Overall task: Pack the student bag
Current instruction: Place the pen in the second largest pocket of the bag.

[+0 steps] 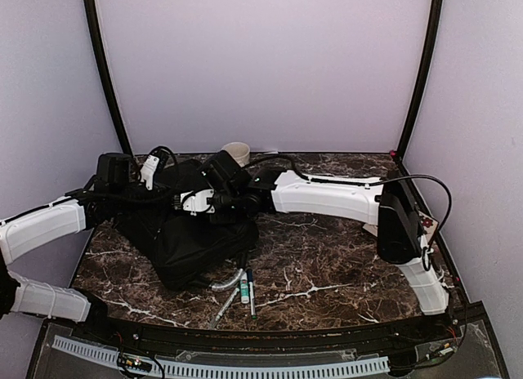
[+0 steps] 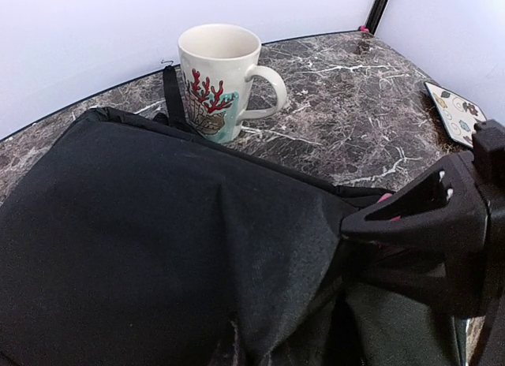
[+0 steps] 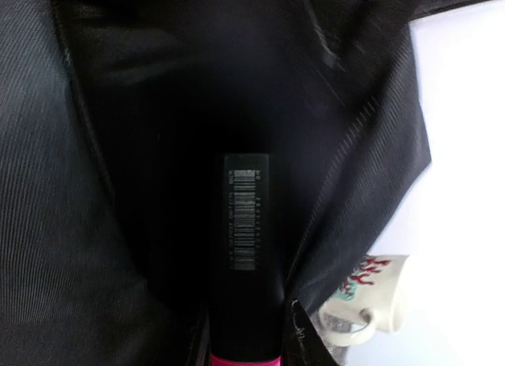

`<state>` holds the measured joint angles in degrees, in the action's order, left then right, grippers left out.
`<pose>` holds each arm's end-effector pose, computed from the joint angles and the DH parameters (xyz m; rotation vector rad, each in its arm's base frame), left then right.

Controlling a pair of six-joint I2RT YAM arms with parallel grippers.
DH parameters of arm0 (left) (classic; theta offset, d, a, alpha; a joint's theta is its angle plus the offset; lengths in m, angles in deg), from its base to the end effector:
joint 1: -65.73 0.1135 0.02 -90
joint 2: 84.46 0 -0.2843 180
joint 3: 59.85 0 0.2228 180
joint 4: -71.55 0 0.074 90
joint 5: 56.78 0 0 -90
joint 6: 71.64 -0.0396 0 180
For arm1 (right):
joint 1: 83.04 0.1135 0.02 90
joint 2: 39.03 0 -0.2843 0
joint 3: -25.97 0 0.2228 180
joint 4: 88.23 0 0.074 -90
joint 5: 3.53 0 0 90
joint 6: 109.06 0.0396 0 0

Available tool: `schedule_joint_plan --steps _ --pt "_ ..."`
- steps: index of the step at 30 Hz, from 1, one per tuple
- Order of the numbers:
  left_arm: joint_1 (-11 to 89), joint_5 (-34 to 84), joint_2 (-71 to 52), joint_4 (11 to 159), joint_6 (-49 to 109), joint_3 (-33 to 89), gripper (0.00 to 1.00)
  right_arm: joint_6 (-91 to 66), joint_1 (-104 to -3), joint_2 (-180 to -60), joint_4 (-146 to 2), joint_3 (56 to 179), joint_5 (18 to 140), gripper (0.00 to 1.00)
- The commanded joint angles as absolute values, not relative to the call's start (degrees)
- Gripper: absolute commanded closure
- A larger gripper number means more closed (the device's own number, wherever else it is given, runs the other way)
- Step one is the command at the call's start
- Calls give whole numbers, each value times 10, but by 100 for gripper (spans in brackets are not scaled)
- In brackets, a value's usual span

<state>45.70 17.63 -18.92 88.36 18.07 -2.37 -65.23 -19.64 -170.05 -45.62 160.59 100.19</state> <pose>0.2074 -0.0869 0.2939 0.5287 1.9516 -0.4922 0.2396 0.4575 0.2712 -1.7459 1.3887 -0.1058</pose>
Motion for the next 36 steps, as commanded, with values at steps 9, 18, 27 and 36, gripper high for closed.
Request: schedule_joint_plan --steps 9,18,27,36 --pt "455 107 -239 797 186 -20 100 -755 -174 -1747 -776 1550 1180 56" --pt "456 126 -253 801 176 -25 100 -653 -180 -1660 -641 1525 1093 50" --pt "456 154 -258 811 162 -30 100 -569 -203 -1640 -465 1559 952 46" --pt "456 162 -260 820 150 -30 100 -501 -255 -1629 -431 1563 862 45"
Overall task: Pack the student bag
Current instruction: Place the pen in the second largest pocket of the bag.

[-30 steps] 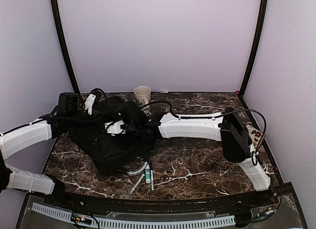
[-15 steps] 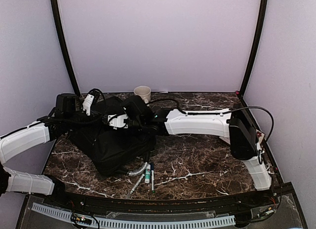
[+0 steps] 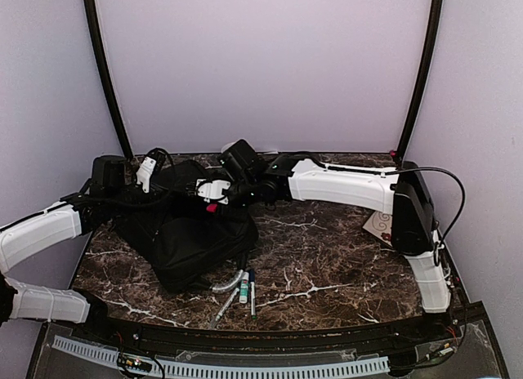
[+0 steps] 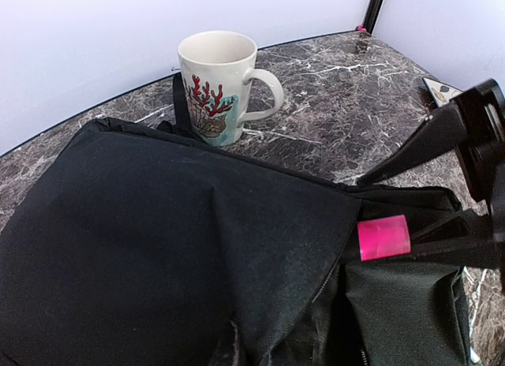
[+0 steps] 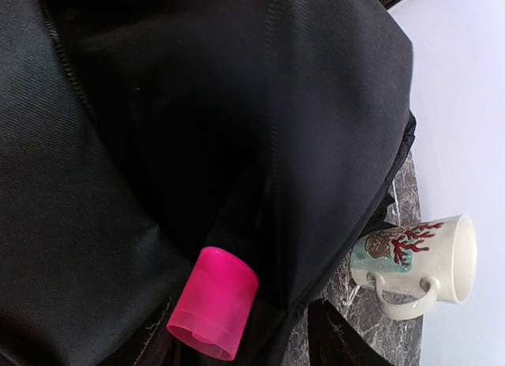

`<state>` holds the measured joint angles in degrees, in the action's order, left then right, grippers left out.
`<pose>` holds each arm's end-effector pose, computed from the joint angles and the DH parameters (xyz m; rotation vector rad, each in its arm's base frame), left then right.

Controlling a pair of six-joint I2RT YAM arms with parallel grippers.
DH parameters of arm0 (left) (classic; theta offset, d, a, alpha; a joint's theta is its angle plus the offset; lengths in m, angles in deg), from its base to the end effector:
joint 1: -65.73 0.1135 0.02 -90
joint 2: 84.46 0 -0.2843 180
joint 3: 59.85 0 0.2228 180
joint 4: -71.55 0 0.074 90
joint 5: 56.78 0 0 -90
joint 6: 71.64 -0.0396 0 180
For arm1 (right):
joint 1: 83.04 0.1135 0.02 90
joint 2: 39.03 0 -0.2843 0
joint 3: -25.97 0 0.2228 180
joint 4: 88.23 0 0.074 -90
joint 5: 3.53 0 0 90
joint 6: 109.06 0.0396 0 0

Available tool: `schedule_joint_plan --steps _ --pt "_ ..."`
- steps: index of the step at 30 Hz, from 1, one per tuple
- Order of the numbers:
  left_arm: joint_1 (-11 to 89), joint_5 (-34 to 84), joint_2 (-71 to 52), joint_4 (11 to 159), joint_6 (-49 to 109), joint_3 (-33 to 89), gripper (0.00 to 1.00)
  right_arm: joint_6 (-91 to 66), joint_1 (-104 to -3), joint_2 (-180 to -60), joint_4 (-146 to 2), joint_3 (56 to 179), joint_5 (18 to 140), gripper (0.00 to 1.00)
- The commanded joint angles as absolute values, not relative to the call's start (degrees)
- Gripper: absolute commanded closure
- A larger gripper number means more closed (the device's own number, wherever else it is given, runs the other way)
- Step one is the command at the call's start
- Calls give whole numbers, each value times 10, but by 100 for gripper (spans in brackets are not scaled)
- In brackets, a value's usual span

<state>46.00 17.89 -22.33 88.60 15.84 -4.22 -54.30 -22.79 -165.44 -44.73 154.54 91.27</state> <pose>0.1954 -0.0812 0.2948 0.5554 1.9163 -0.4593 0.2493 0.4295 0.2758 -1.6674 1.5736 0.1306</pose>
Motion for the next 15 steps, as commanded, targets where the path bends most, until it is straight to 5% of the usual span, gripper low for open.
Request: schedule_joint_plan --steps 1,10,15 --pt "456 163 -260 820 149 -30 100 -500 -258 -1635 -425 1568 853 46" --pt "456 164 -259 821 146 -33 100 -507 -267 -1673 -412 1620 799 70" --pt "455 162 -257 820 146 -31 100 -489 -265 -1696 -421 1649 774 75"
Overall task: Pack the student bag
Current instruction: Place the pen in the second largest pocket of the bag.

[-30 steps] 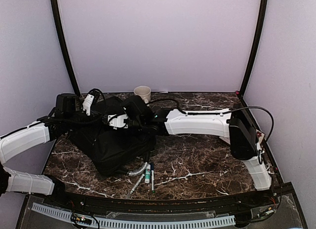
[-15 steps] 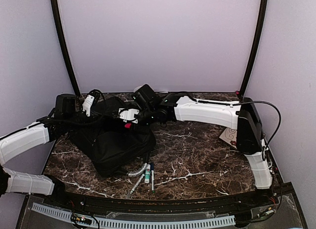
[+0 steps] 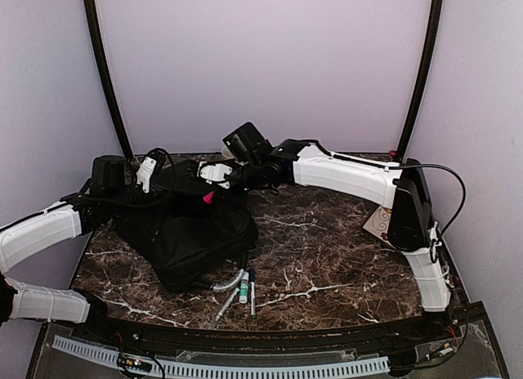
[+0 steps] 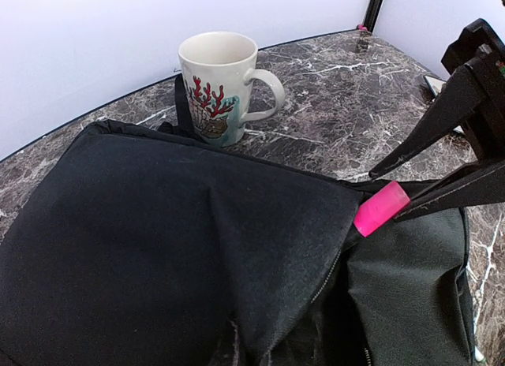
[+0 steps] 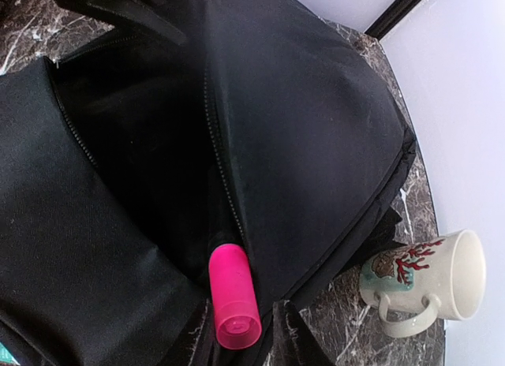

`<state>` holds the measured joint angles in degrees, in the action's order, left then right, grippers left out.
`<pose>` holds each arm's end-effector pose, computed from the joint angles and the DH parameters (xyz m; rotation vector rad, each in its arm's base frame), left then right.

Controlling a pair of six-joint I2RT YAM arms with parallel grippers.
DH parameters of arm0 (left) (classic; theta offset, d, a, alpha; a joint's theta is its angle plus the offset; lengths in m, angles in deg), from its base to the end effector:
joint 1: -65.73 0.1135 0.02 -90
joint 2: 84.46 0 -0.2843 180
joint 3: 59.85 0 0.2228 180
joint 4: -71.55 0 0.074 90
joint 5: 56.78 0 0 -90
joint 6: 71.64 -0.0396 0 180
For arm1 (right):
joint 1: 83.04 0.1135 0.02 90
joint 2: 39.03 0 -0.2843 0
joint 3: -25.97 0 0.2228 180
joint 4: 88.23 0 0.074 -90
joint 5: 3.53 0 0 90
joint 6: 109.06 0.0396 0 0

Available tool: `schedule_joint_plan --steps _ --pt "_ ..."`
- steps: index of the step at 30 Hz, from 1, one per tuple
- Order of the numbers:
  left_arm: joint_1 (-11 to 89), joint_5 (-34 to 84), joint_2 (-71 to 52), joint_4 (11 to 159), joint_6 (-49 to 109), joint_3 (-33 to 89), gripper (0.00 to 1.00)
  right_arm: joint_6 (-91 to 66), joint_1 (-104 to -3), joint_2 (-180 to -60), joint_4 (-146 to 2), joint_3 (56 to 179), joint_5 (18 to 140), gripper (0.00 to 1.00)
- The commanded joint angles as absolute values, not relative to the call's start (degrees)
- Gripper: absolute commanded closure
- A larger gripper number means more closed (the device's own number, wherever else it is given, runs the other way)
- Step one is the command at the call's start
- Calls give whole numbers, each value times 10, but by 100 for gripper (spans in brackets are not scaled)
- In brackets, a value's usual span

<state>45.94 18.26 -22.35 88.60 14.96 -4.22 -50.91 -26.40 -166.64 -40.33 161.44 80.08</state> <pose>0.1954 -0.0812 0.2948 0.5666 1.9114 -0.4437 0.2718 0.4209 0.2963 -1.6394 1.5979 0.3536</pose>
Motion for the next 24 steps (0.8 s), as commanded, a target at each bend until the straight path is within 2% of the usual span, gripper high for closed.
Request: schedule_joint_plan --steps 1,6,14,21,24 --pt "455 162 -255 821 146 -31 100 -488 -264 -1707 -421 1661 774 76" --pt "455 162 -254 821 145 -32 100 -472 -261 -1763 -416 1717 811 90" --pt "456 161 -252 822 145 -31 100 -457 -232 -1745 -473 1652 864 89" --pt "456 167 -257 820 145 -32 100 -421 -219 -1705 -499 1583 771 96" --pt "456 168 -258 820 144 -31 100 -416 -218 -1697 -506 1560 719 95"
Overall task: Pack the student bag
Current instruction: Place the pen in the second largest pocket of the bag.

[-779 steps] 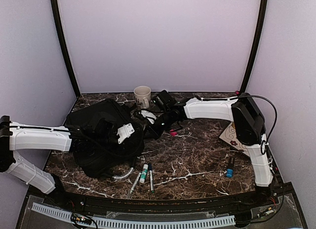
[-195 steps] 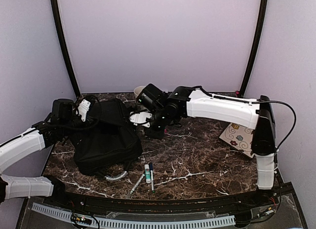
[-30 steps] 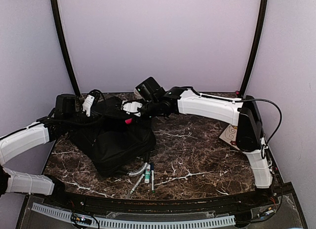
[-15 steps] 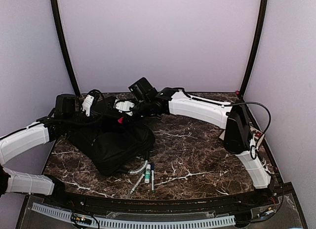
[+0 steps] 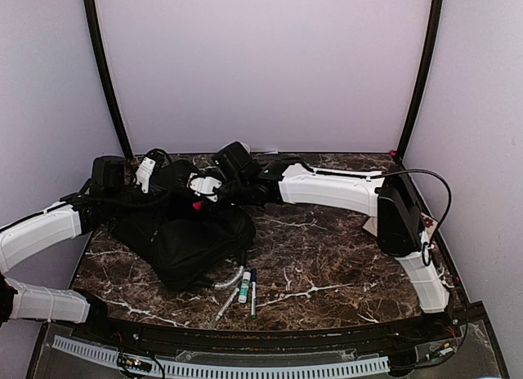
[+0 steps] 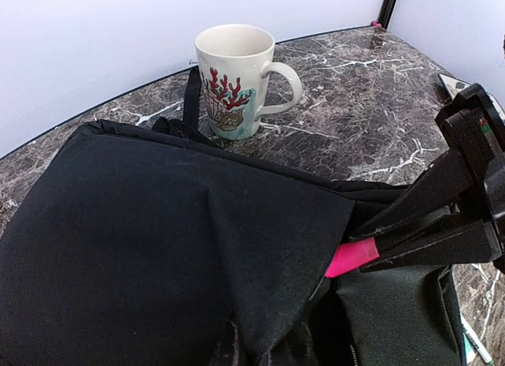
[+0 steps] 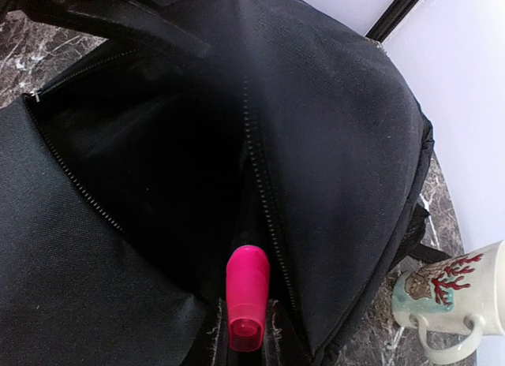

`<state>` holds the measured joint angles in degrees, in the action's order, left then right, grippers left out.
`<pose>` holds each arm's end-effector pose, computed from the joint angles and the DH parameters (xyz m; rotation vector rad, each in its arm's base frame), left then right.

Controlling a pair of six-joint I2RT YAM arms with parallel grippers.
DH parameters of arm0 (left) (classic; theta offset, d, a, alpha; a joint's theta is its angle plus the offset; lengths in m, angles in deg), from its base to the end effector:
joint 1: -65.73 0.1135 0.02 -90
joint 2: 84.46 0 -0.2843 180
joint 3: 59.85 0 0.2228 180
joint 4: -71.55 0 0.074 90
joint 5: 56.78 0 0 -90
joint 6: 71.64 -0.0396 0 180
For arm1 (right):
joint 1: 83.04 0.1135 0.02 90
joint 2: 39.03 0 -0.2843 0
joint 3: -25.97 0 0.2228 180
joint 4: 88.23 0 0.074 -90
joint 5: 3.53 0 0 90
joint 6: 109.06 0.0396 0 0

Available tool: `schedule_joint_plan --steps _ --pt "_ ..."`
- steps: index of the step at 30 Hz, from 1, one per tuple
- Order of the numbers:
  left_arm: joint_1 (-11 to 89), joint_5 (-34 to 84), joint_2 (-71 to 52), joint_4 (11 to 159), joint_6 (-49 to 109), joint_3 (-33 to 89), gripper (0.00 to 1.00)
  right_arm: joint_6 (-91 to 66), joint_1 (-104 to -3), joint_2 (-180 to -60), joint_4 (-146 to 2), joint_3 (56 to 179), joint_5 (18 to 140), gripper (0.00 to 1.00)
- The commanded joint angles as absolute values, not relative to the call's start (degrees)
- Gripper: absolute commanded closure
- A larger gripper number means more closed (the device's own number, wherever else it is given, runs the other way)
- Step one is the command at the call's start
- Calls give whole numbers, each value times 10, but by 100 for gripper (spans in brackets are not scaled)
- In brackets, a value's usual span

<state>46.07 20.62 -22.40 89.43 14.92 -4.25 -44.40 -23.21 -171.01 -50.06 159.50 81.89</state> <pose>0.1956 -0.0791 0.2932 0.5406 1.9329 -0.4010 0.2606 0.4546 0.2632 -1.5487 1.6185 0.4193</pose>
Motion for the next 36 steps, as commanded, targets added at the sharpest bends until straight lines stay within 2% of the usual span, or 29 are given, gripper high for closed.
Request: schedule_joint_plan --steps 1,5,7,11,21,25,28,31,36 --pt "456 167 -258 821 144 -31 100 -428 -217 -1701 -492 1561 698 95" --pt "456 167 -258 821 144 -31 100 -436 -210 -1706 -469 1547 705 95" --pt "456 166 -259 820 144 -31 100 -399 -210 -1694 -515 1517 753 100" --pt "456 165 -257 820 144 -30 100 -320 -211 -1675 -606 1473 814 100" --pt "456 165 -256 820 146 -31 100 -109 -221 -1776 -640 1615 841 100" --pt "456 166 -257 818 146 -31 100 -85 -221 -1815 -655 1660 830 100" --pt "456 165 -257 818 145 -31 100 -107 -218 -1833 -663 1675 831 86" --pt "457 167 -259 819 144 -32 100 -126 -219 -1835 -642 1679 818 64" --pt "456 171 -264 821 141 -32 100 -142 -231 -1780 -590 1649 721 52"
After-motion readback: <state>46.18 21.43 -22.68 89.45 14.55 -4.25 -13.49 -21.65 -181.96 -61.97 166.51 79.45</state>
